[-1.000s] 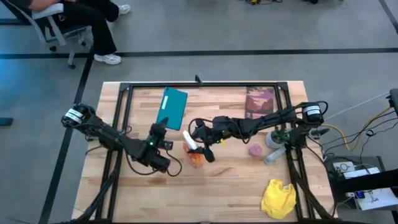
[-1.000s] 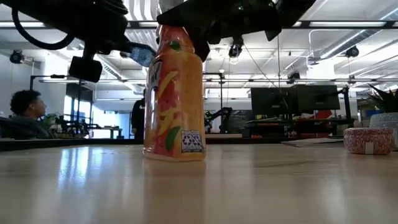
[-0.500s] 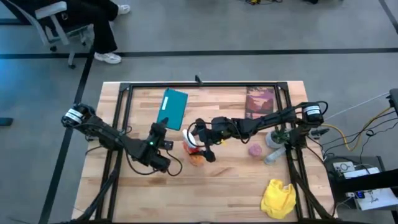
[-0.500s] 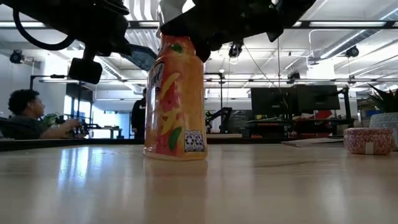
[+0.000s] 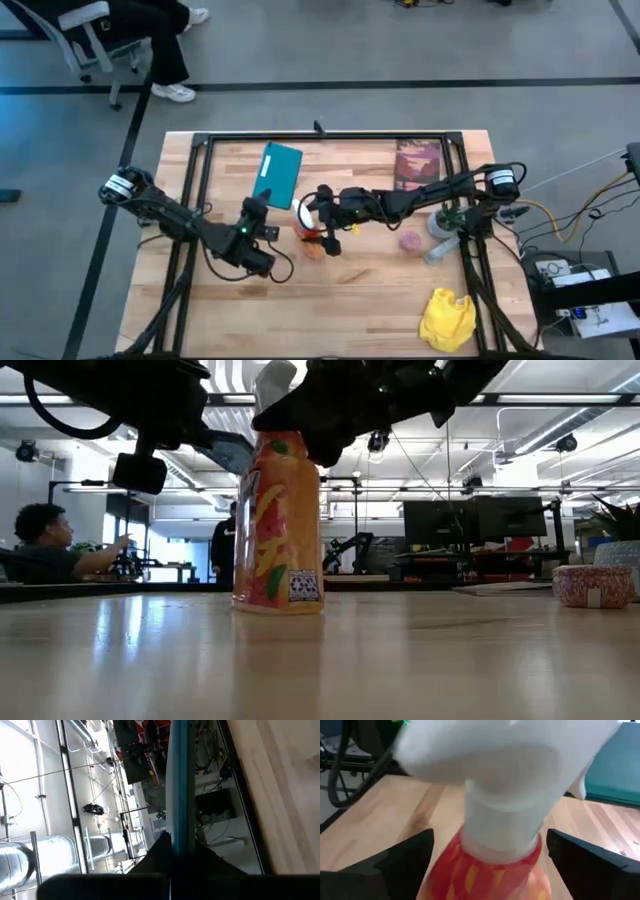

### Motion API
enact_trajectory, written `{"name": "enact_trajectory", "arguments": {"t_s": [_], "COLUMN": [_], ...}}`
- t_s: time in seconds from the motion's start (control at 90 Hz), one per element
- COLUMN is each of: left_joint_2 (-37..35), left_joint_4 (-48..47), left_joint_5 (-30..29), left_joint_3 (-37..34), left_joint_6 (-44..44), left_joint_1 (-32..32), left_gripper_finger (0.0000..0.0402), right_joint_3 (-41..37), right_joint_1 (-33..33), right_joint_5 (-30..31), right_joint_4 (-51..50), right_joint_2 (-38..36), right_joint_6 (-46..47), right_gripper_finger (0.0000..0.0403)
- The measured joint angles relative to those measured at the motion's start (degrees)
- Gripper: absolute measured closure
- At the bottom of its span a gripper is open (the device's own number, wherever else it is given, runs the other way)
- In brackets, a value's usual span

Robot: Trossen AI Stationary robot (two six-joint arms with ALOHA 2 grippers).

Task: Apply microfiber cloth
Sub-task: Spray the front and back of the tablet with the spray cleaning bottle

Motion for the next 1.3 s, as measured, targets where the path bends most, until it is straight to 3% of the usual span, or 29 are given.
{"name": "enact_trajectory", "arguments": {"t_s": [0.133,0.422,0.744,0.922,1.3], "left_joint_2": [0.0,0.0,0.0,0.0,0.0], "left_joint_4": [0.2,0.3,0.1,-0.2,-0.1], "left_joint_5": [1.1,1.1,0.8,0.8,0.8], "left_joint_3": [0.0,0.0,0.0,0.0,0.0], "left_joint_6": [0.0,0.0,0.2,0.2,0.0], "left_joint_1": [0.0,0.0,0.0,0.3,1.0], "left_gripper_finger": [0.0395,0.0395,0.0394,0.0394,0.0392], "right_joint_3": [0.0,0.0,0.0,1.7,5.8], "right_joint_1": [0.0,-0.8,-4.0,-7.2,-9.4], "right_joint_5": [-3.1,-3.0,-3.8,-12.7,-23.0], "right_joint_4": [-1.5,-12.8,-12.9,-13.0,-13.1], "right_joint_2": [-1.6,-6.3,-8.8,-6.8,-4.6], "right_joint_6": [0.5,-2.2,-15.8,-16.7,-18.0], "right_gripper_finger": [0.0019,0.0016,0.0016,0.0016,0.0016]}}
